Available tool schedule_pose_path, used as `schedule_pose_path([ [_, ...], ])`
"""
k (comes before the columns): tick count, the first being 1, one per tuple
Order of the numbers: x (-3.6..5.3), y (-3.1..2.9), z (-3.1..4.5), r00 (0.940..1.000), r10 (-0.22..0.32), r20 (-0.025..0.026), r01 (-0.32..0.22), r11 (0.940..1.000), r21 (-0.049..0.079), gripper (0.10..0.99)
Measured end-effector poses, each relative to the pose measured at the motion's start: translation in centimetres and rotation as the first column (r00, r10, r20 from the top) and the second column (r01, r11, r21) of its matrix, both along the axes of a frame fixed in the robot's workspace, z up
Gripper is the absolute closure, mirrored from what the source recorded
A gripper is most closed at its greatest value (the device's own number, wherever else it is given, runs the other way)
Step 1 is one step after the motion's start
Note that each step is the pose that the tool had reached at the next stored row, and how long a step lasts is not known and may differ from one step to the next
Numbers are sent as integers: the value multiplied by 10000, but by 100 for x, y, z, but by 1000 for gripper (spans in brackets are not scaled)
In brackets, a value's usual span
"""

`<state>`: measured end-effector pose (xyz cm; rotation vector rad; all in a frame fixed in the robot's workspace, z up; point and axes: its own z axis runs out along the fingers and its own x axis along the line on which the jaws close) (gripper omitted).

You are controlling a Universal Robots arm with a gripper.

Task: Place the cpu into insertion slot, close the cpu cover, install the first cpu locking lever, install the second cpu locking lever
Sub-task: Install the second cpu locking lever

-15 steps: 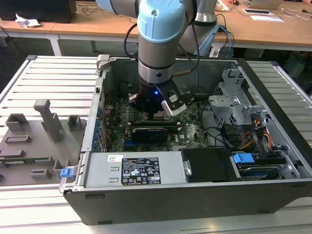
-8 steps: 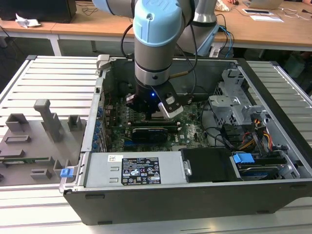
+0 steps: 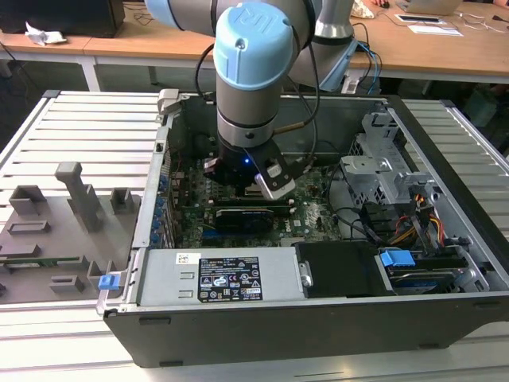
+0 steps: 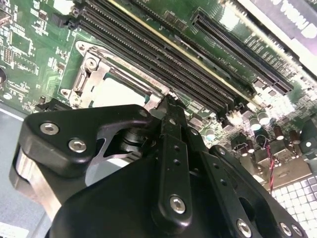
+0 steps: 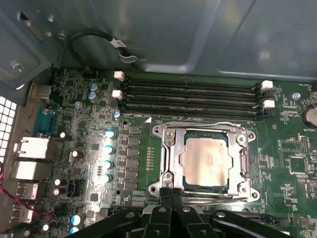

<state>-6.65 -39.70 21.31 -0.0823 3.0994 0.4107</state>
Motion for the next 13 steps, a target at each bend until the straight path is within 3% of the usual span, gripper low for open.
schedule_pose_path([
  [7,-2,-64,0,10000,0,1,0,10000,40,980],
  [13,-47,-108,-27,10000,1,1,-1,9999,147,980],
])
